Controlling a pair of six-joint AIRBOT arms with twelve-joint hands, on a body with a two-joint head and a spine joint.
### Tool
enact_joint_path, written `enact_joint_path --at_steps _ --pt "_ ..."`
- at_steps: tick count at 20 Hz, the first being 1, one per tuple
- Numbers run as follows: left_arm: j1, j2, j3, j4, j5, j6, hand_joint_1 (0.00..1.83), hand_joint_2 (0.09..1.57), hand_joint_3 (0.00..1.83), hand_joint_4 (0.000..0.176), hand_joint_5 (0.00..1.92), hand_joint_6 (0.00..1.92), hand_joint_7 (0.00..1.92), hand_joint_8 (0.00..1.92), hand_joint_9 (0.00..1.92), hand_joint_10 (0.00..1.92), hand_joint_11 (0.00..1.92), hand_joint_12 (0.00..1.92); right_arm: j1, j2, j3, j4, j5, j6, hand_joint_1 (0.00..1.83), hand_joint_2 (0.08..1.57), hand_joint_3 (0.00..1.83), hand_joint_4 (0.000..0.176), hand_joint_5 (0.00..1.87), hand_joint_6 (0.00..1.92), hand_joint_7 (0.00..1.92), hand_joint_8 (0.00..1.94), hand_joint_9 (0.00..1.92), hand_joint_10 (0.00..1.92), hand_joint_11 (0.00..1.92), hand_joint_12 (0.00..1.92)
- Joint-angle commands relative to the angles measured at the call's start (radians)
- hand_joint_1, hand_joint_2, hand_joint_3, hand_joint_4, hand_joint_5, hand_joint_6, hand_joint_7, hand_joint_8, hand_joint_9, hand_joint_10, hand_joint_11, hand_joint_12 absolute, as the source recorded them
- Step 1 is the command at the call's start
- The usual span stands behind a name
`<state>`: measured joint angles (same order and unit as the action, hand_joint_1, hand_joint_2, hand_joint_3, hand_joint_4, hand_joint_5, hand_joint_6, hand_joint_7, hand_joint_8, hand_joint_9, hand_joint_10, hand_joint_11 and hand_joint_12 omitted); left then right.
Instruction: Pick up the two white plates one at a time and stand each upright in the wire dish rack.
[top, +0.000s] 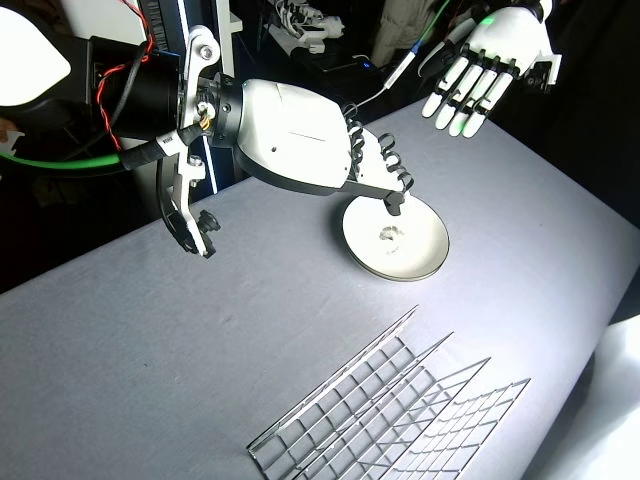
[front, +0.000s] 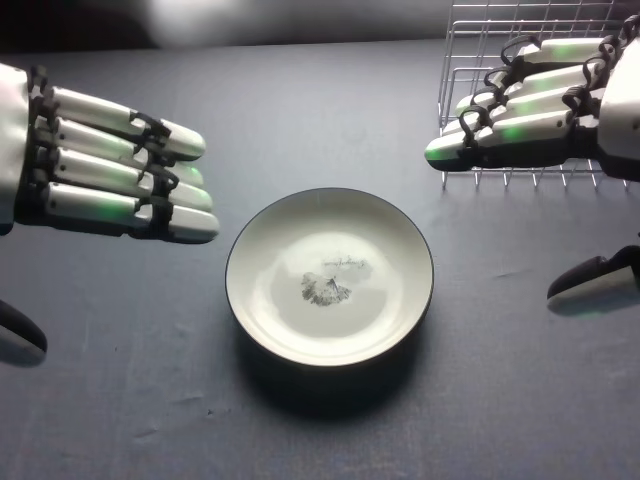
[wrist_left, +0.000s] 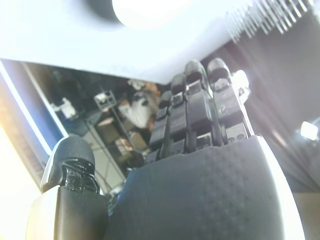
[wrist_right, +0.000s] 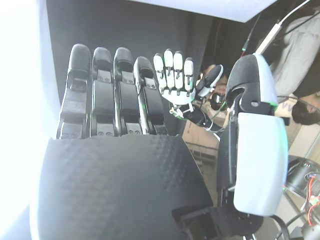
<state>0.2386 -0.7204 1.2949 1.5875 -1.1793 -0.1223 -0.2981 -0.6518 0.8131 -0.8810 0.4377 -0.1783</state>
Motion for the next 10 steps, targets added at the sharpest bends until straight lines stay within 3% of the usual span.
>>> enact_joint_path --at_steps 1,2,3,5,8,10 --pt "-0.013 0.005 -0.005 -0.083 -0.037 -0.001 0.0 1.03 0.26 0.0 0.0 0.01 0.0 0.01 0.0 0.0 0.0 0.01 0.011 0.006 0.007 0.029 0.08 0.0 0.08 1.3 0.12 0.0 0.19 0.09 0.17 0.07 0.11 0.1 0.0 0.41" --pt "-0.013 0.004 -0.008 -0.078 -0.037 -0.001 0.0 1.03 0.26 0.0 0.0 0.01 0.0 0.01 0.0 0.0 0.0 0.01 0.011 0.006 0.016 0.011 0.086 0.0 0.08 1.3 0.12 0.0 0.19 0.09 0.17 0.07 0.11 0.1 0.0 0.41" --pt "-0.015 0.003 -0.012 -0.063 -0.037 -0.001 0.0 1.13 0.05 0.0 0.0 0.0 0.0 0.0 0.0 0.0 0.0 0.0 0.004 0.004 0.03 -0.005 0.106 -0.003 0.07 1.36 0.01 0.0 0.24 0.02 0.22 0.01 0.16 0.03 0.0 0.45" --pt "-0.027 -0.002 -0.017 -0.048 -0.036 -0.001 0.0 1.14 0.03 0.0 0.0 0.0 0.0 0.0 0.0 0.0 0.0 0.0 -0.009 0.001 0.052 -0.044 0.135 -0.005 0.05 1.38 0.0 0.0 0.2 0.0 0.19 0.0 0.13 0.0 0.0 0.33" --pt "-0.031 -0.013 -0.026 -0.043 -0.037 -0.001 0.0 1.15 0.03 0.0 0.0 0.0 0.0 0.0 0.0 0.0 0.0 0.0 -0.019 -0.017 0.105 -0.096 0.205 -0.007 0.07 1.36 0.0 0.0 0.22 0.01 0.22 0.01 0.17 0.01 0.0 0.47" --pt "-0.03 -0.028 -0.017 -0.038 -0.035 -0.001 0.0 1.15 0.03 0.0 0.0 0.0 0.0 0.0 0.0 0.0 0.0 0.0 -0.024 -0.029 0.132 -0.127 0.254 -0.007 0.07 1.36 0.0 0.0 0.23 0.01 0.21 0.0 0.16 0.0 0.0 0.44"
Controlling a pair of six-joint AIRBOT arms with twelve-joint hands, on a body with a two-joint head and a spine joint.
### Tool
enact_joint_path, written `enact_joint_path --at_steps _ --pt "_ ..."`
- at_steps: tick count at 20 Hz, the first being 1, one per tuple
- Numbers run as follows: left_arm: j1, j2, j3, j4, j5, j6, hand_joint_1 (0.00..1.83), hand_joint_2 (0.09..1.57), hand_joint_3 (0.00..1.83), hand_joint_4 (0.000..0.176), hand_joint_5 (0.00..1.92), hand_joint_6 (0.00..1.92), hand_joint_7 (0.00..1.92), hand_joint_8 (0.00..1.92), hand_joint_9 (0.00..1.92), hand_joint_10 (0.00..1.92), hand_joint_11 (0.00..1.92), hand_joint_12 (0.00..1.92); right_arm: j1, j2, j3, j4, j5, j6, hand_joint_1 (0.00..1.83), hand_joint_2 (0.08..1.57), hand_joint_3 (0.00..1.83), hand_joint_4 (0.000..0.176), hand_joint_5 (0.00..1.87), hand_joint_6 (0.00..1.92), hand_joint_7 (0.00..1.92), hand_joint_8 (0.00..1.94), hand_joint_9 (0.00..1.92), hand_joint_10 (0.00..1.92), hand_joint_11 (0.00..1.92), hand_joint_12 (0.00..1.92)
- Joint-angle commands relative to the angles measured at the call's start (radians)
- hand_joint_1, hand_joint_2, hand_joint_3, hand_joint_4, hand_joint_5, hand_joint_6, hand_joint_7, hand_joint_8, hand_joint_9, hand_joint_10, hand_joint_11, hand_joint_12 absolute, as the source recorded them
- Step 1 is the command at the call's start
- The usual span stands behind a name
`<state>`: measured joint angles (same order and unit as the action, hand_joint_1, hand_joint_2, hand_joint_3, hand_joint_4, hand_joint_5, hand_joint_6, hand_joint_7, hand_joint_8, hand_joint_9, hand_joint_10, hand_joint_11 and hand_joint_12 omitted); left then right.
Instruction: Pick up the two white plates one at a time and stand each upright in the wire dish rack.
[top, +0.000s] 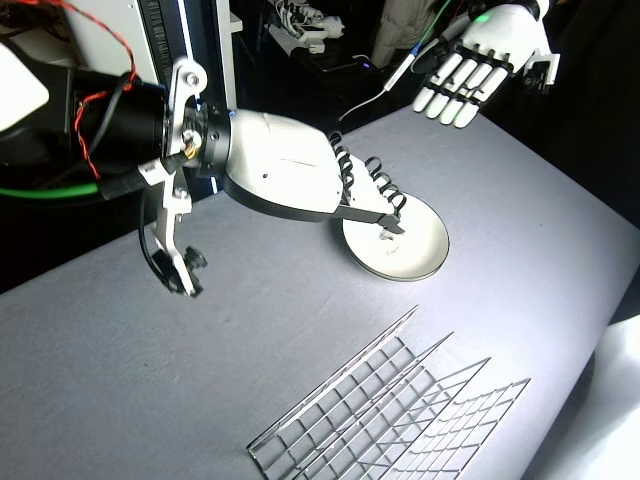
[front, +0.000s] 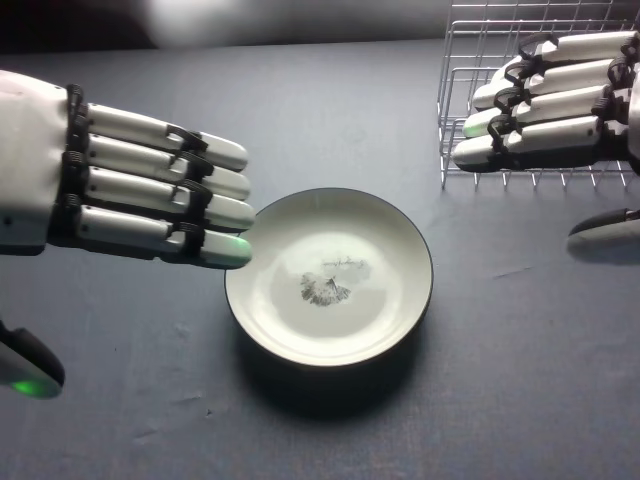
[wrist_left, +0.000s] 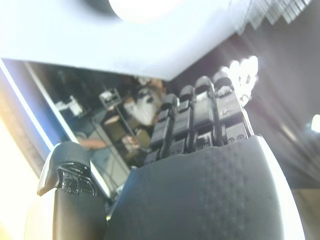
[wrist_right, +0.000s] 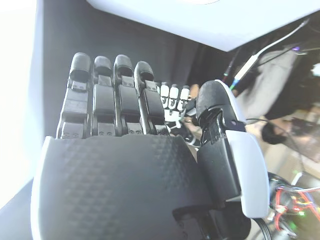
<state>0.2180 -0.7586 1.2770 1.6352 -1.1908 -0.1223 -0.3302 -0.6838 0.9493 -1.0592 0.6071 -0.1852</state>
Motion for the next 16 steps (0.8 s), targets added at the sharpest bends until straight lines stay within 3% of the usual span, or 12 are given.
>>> enact_joint_path --at_steps 1,3,5,9,12,16 --pt "-0.009 -0.001 0.008 -0.082 -0.015 -0.002 0.0 1.14 0.02 0.0 0.0 0.0 0.0 0.0 0.0 0.0 0.0 0.0 0.003 0.0 0.005 0.039 0.103 0.0 0.07 1.36 0.0 0.0 0.22 0.0 0.2 0.0 0.16 0.0 0.0 0.42" --pt "-0.008 -0.024 0.025 -0.082 -0.013 -0.032 0.0 1.15 0.02 0.0 0.0 0.0 0.0 0.0 0.0 0.0 0.0 0.0 -0.012 -0.009 0.018 0.035 0.155 0.0 0.11 1.36 0.0 0.0 0.25 0.01 0.23 0.0 0.18 0.01 0.0 0.5" --pt "0.004 -0.042 0.034 -0.081 -0.013 -0.051 0.0 1.15 0.02 0.0 0.0 0.0 0.0 0.0 0.0 0.0 0.0 0.0 -0.031 -0.014 0.024 0.022 0.205 0.0 0.11 1.36 0.0 0.0 0.21 0.0 0.19 0.0 0.14 0.0 0.0 0.38" --pt "0.097 -0.067 0.018 -0.048 -0.008 -0.048 0.0 1.16 0.02 0.0 0.0 0.0 0.0 0.0 0.0 0.0 0.0 0.0 -0.046 -0.029 0.041 -0.02 0.229 0.0 0.11 1.36 0.0 0.0 0.22 0.0 0.2 0.0 0.15 0.01 0.0 0.41" --pt "0.149 -0.097 0.011 -0.038 -0.008 0.027 0.0 1.16 0.02 0.0 0.0 0.0 0.0 0.0 0.0 0.0 0.0 0.0 -0.049 -0.039 0.046 -0.02 0.207 0.0 0.12 1.35 0.0 0.0 0.23 0.0 0.21 0.0 0.17 0.01 0.0 0.46" --pt "0.213 -0.175 0.07 -0.04 0.025 0.072 0.0 1.16 0.01 0.0 0.0 0.0 0.0 0.0 0.0 0.0 0.0 0.0 -0.054 -0.069 0.077 -0.02 0.184 0.0 0.21 1.33 0.0 0.0 0.28 0.01 0.25 0.01 0.19 0.01 0.0 0.52"
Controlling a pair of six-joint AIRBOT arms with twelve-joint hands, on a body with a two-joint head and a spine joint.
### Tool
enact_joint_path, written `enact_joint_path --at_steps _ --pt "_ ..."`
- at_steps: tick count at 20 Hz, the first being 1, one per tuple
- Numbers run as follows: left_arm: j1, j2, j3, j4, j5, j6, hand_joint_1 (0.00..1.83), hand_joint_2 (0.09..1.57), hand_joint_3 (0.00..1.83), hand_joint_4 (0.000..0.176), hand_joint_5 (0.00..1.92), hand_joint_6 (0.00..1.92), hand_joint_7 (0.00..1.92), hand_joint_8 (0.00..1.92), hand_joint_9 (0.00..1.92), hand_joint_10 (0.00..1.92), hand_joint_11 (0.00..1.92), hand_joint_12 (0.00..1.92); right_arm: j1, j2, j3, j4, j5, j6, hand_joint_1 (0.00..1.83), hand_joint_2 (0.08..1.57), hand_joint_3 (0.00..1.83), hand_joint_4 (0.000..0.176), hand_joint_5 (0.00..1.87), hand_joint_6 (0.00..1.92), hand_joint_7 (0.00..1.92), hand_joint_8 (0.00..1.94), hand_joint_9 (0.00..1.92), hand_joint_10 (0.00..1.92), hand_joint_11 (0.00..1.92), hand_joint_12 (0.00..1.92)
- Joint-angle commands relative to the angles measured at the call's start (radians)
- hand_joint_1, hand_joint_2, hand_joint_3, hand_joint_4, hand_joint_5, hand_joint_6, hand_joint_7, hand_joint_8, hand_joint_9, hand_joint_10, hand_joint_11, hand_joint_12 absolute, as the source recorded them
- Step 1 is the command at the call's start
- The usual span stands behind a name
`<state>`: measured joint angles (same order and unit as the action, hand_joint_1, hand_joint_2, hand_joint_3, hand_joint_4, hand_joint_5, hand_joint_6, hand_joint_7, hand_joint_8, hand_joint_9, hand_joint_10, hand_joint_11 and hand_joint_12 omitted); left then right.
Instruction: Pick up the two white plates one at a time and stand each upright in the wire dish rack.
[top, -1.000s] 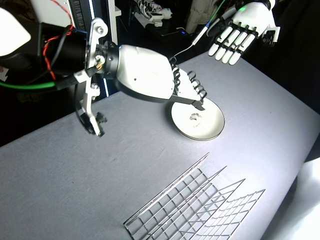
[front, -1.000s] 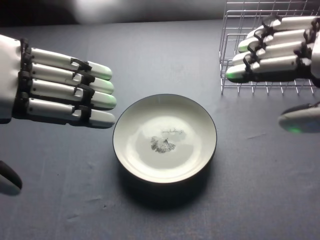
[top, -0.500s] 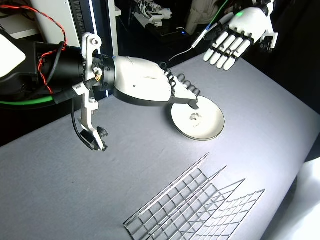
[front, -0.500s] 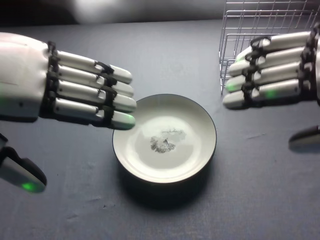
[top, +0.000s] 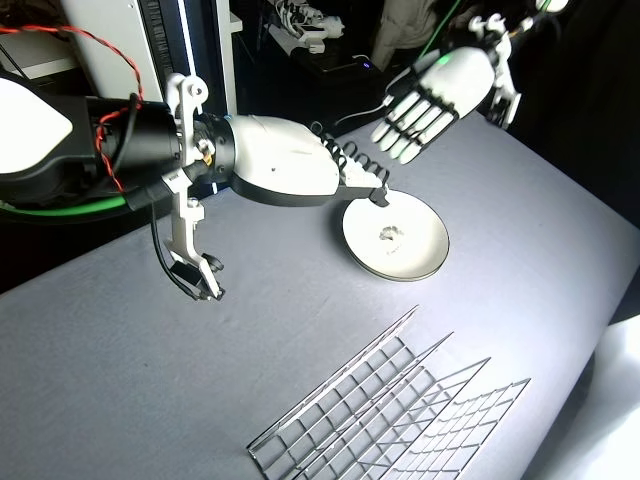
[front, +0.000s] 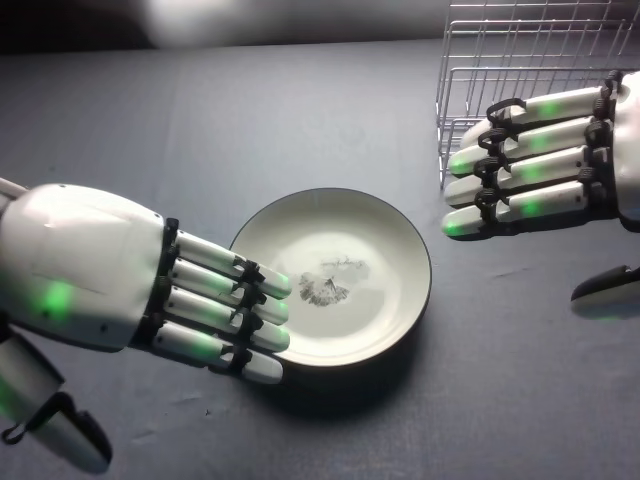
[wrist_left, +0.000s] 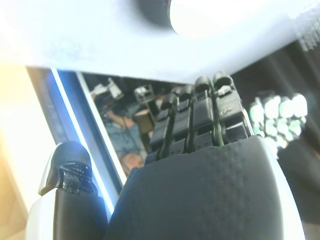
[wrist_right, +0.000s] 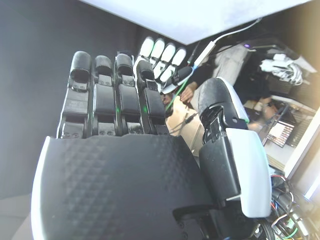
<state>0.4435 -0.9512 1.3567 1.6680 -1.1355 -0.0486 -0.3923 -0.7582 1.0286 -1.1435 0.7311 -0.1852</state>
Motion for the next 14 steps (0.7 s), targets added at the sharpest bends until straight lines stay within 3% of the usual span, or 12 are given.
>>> enact_joint_path --at_steps 1,4,8,11,14 --pt "0.001 -0.01 0.018 -0.077 -0.01 -0.002 0.0 1.16 0.01 0.0 0.0 0.0 0.0 0.0 0.0 0.0 0.0 0.0 0.007 0.002 0.005 0.064 0.054 0.0 0.2 1.34 0.0 0.0 0.27 0.0 0.24 0.0 0.18 0.0 0.0 0.5" --pt "0.007 -0.067 0.077 -0.079 0.022 -0.002 0.0 1.16 0.01 0.0 0.0 0.0 0.0 0.0 0.0 0.0 0.0 0.0 -0.001 0.002 0.01 0.064 0.053 0.0 0.21 1.34 0.0 0.0 0.25 0.01 0.22 0.01 0.16 0.01 0.0 0.4" --pt "0.006 -0.124 0.144 -0.081 0.045 -0.012 0.0 1.16 0.01 0.0 0.0 0.0 0.0 0.0 0.0 0.0 0.0 0.0 -0.001 0.002 0.01 0.064 0.052 -0.003 0.17 1.34 0.0 0.0 0.26 0.0 0.23 0.0 0.19 0.01 0.0 0.49" --pt "0.007 -0.157 0.191 -0.08 0.045 -0.023 0.0 1.17 0.01 0.0 0.0 0.0 0.0 0.0 0.0 0.0 0.0 0.0 -0.003 0.002 0.011 0.064 0.051 -0.003 0.24 1.33 0.0 0.0 0.26 0.01 0.24 0.01 0.19 0.01 0.0 0.48" --pt "0.009 -0.177 0.221 -0.074 0.045 -0.024 0.0 1.17 0.01 0.0 0.0 0.0 0.0 0.0 0.0 0.0 0.0 0.0 -0.006 -0.016 0.03 0.064 0.031 -0.003 0.19 1.34 0.0 0.0 0.23 0.01 0.2 0.0 0.15 0.01 0.0 0.39"
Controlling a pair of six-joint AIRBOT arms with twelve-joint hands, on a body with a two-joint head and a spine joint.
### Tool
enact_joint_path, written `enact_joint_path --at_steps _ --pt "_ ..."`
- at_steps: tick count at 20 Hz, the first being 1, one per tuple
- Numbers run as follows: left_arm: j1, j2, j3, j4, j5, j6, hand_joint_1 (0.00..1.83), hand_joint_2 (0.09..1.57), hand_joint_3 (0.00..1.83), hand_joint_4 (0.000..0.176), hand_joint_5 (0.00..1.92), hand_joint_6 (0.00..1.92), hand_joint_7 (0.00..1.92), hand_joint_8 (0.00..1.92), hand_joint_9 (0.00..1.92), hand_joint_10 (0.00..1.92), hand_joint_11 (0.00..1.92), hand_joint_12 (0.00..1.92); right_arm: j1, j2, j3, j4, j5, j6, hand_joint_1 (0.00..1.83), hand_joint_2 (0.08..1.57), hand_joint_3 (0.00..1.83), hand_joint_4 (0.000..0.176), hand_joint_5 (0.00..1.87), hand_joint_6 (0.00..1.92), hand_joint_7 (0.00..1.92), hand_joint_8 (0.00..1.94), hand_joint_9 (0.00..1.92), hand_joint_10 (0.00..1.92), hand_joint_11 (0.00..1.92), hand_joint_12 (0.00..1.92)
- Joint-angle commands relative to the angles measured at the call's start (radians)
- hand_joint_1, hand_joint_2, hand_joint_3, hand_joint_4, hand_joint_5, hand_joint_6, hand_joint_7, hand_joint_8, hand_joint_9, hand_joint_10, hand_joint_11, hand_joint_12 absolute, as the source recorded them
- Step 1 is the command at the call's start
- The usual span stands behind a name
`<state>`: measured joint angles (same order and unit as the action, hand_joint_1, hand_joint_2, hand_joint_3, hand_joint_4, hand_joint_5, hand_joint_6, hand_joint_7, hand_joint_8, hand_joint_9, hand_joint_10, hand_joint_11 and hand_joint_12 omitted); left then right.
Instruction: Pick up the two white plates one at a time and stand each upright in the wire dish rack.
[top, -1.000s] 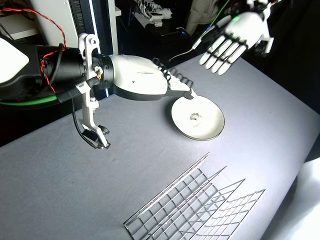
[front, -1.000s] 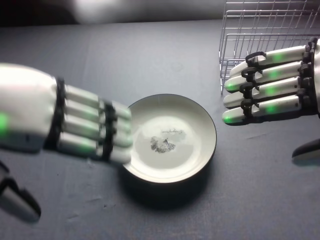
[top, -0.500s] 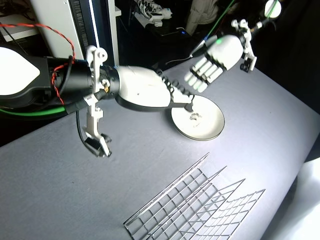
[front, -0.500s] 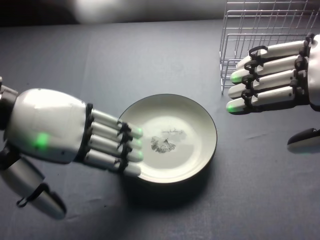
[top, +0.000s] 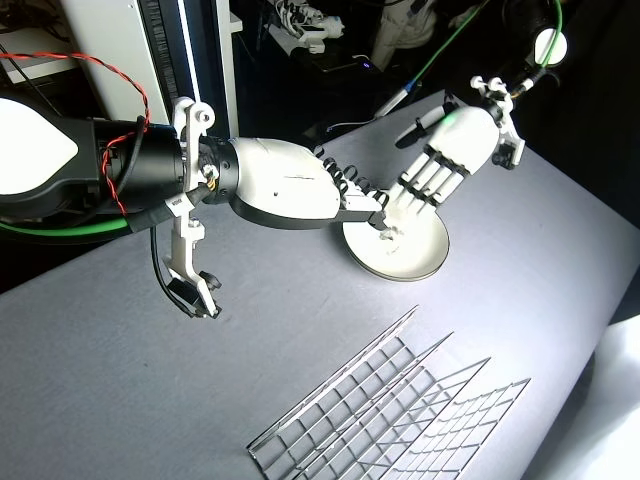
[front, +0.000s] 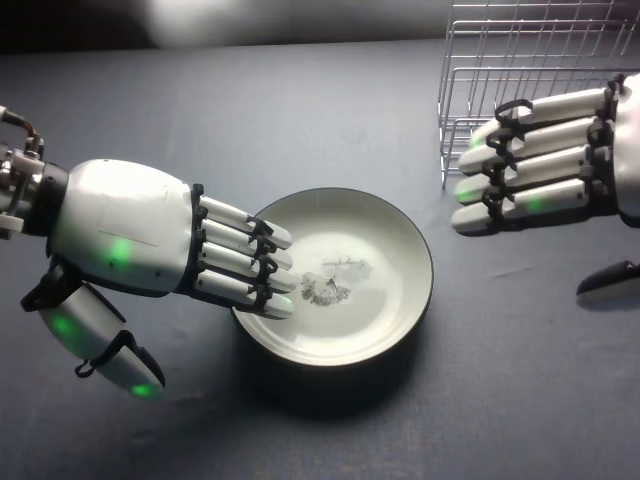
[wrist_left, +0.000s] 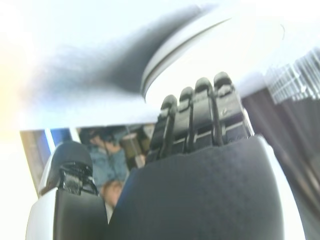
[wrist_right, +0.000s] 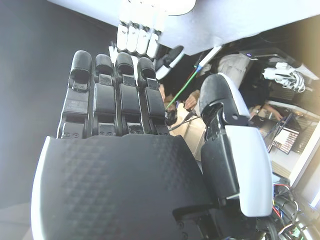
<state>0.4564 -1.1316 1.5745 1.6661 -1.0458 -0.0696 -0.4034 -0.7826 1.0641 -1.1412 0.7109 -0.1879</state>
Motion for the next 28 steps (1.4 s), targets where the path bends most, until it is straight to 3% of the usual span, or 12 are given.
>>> enact_joint_path --at_steps 1,11,13,18,26,28 --pt "0.001 0.004 0.006 -0.072 -0.045 -0.003 0.0 1.17 0.01 0.0 0.0 0.0 0.0 0.0 0.0 0.0 0.0 0.0 0.004 -0.006 0.007 0.062 0.045 0.004 0.21 1.34 0.0 0.0 0.23 0.01 0.21 0.01 0.16 0.01 0.0 0.4" --pt "0.013 -0.025 0.036 -0.052 -0.046 0.004 0.0 1.15 0.0 0.0 0.0 0.0 0.0 0.0 0.0 0.0 0.0 0.0 0.002 -0.047 0.036 0.069 0.055 0.0 0.26 1.32 0.0 0.0 0.29 0.01 0.26 0.01 0.22 0.01 0.0 0.59" --pt "0.017 -0.032 0.047 -0.047 -0.046 0.006 0.0 1.16 0.0 0.0 0.0 0.0 0.0 0.0 0.0 0.0 0.0 0.0 -0.006 -0.054 0.045 0.087 0.068 -0.013 0.26 1.33 0.0 0.0 0.26 0.0 0.24 0.0 0.18 0.0 0.0 0.5" --pt "0.026 -0.042 0.067 -0.046 -0.044 0.009 0.0 1.15 0.0 0.0 0.0 0.0 0.0 0.0 0.0 0.0 0.0 0.0 -0.02 -0.058 0.049 0.132 0.084 -0.024 0.22 1.32 0.0 0.0 0.26 0.0 0.24 0.0 0.2 0.0 0.0 0.56" --pt "0.054 -0.078 0.144 -0.03 -0.035 0.032 0.0 1.16 0.0 0.0 0.0 0.0 0.0 0.0 0.0 0.0 0.0 0.0 -0.044 -0.059 0.048 0.147 0.092 -0.036 0.22 1.33 0.0 0.0 0.21 0.0 0.2 0.0 0.16 0.0 0.0 0.45" --pt "0.059 -0.079 0.147 -0.028 -0.033 0.033 0.0 1.15 0.0 0.0 0.0 0.0 0.0 0.0 0.0 0.0 0.0 0.0 -0.044 -0.058 0.048 0.151 0.094 -0.036 0.22 1.33 0.0 0.0 0.25 0.01 0.24 0.01 0.2 0.01 0.0 0.55"
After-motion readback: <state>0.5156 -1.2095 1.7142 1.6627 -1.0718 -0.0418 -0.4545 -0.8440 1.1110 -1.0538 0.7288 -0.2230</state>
